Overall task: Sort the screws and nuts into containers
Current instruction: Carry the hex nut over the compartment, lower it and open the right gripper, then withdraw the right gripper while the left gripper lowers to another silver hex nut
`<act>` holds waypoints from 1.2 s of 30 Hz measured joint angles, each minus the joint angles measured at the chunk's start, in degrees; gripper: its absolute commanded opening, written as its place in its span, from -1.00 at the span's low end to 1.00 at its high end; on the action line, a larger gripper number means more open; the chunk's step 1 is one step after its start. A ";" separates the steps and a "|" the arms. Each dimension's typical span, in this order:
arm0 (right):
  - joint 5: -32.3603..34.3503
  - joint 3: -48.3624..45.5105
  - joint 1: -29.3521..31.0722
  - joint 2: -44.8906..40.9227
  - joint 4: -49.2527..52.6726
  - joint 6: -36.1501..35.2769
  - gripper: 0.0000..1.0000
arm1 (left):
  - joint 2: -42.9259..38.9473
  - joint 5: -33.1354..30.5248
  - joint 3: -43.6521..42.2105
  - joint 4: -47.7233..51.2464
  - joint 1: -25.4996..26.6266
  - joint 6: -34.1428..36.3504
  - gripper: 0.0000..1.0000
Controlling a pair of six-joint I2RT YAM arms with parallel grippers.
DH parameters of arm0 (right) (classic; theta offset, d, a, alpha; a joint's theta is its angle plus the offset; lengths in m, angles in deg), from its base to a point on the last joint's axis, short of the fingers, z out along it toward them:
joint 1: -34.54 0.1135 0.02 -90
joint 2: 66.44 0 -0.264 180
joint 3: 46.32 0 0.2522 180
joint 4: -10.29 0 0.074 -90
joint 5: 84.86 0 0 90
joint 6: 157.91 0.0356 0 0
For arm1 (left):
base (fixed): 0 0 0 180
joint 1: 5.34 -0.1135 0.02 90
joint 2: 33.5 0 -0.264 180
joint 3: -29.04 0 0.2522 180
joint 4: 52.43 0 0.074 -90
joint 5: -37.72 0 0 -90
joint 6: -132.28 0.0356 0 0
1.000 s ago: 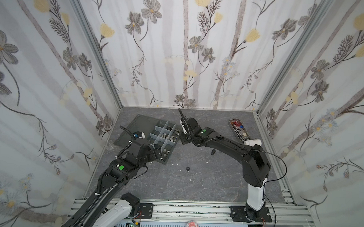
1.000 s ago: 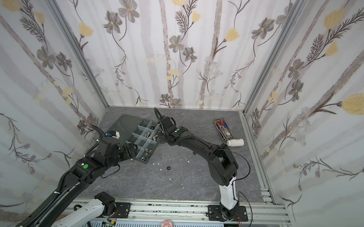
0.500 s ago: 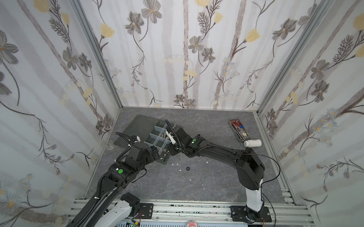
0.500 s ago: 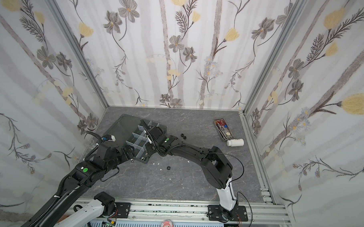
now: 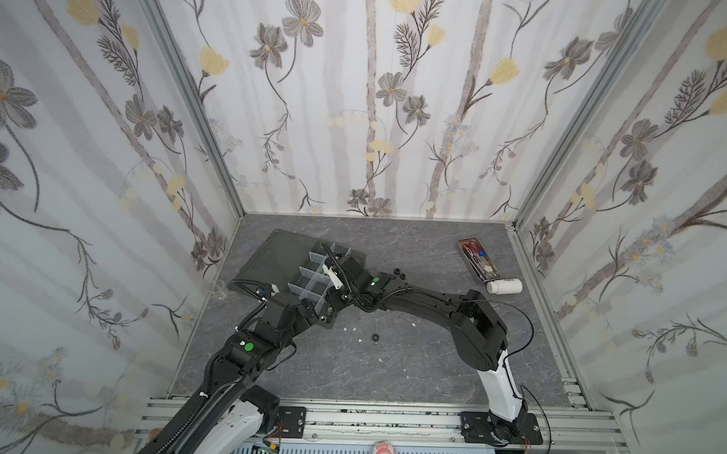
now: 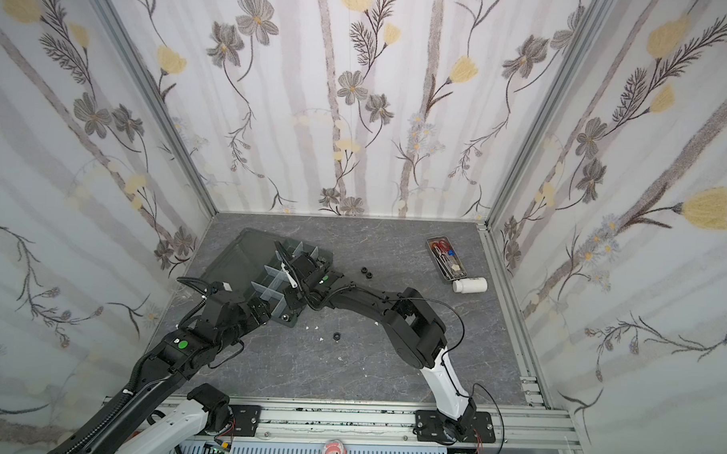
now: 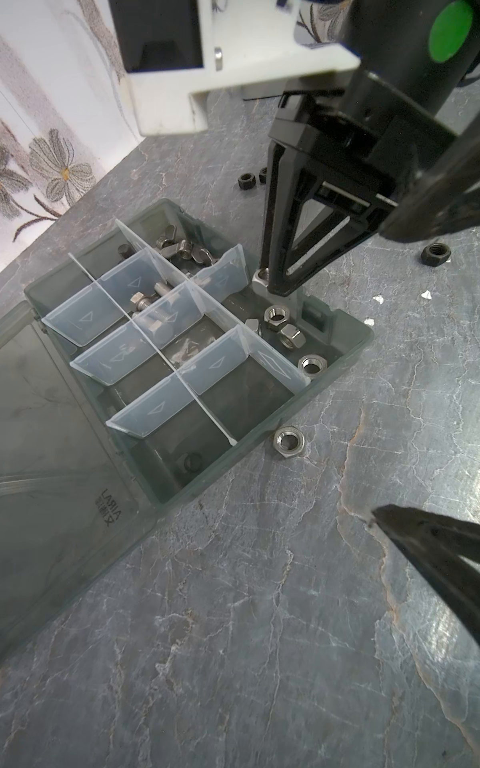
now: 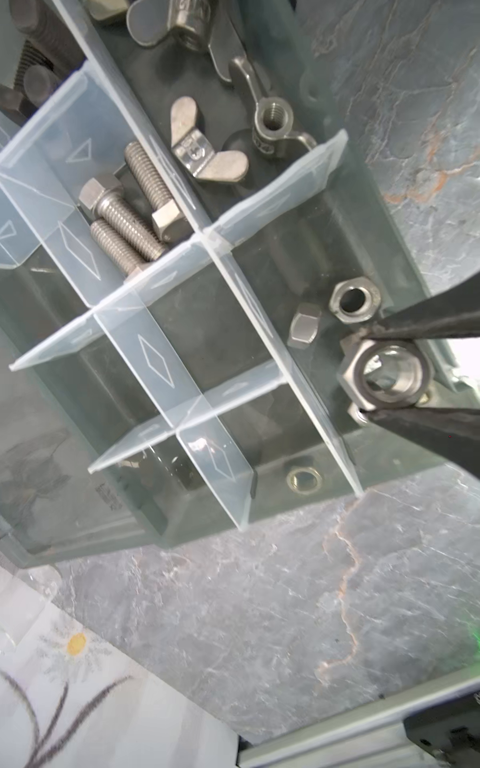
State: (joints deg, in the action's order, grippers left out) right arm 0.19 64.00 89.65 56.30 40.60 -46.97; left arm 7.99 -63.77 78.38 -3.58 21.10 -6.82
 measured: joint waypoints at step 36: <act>-2.05 -3.85 -3.48 -4.98 -0.76 -0.09 -0.06 | 4.17 0.09 -12.70 -10.23 -5.35 -6.19 0.00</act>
State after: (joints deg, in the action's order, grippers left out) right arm -1.87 60.15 86.18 51.32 39.84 -47.05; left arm 12.17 -63.68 65.68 -13.81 15.74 -13.01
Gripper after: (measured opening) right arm 0.471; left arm 0.539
